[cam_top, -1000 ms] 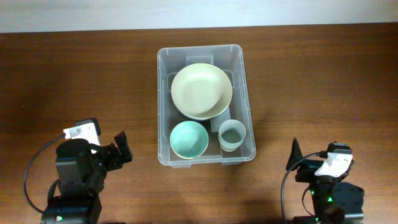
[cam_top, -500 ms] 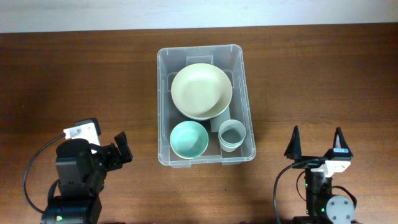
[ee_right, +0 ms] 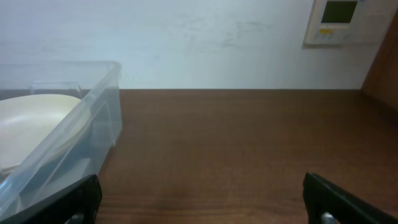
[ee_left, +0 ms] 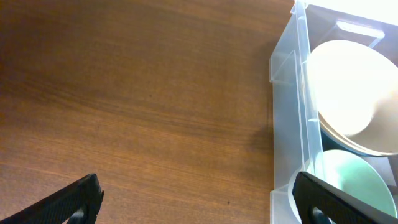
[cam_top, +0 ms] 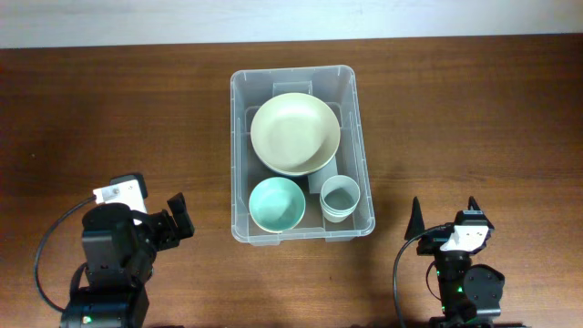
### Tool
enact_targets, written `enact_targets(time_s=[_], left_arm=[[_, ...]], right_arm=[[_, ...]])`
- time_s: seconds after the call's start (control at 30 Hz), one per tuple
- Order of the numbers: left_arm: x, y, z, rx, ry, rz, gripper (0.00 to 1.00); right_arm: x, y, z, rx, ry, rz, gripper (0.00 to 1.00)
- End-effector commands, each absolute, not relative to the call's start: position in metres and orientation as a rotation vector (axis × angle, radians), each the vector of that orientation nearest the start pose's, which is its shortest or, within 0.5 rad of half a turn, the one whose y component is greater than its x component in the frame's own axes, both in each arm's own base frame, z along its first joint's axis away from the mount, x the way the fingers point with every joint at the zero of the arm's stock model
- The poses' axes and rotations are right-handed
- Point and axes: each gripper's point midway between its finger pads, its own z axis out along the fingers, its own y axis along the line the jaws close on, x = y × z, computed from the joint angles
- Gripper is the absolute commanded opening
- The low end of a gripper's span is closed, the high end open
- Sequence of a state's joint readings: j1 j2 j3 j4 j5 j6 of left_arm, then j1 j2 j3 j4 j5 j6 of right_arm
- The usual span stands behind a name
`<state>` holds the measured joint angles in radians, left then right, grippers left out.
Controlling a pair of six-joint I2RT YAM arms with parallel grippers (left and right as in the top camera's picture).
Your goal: Pack container
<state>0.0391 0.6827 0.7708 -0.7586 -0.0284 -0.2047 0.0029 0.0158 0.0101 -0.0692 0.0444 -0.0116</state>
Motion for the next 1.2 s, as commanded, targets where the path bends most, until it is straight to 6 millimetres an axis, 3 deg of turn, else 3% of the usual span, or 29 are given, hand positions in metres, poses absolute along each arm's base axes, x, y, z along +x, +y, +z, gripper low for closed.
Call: enact_targets(time_s=[0.0, 0.83, 1.17], left_arm=[[0.246, 0.013, 0.209, -0.265, 2.224, -0.064, 1.00], [0.246, 0.013, 0.209, -0.265, 2.224, -0.064, 1.00], [0.217, 0.012, 0.181, -0.219, 2.206, -0.039, 1.00]], right_arm=[[0.246, -0.004, 0.155, 0.004, 1.652, -0.037, 0.99], [0.246, -0.004, 0.155, 0.004, 1.653, -0.037, 0.99], [0.246, -0.004, 0.155, 0.004, 1.653, -0.037, 0.99]])
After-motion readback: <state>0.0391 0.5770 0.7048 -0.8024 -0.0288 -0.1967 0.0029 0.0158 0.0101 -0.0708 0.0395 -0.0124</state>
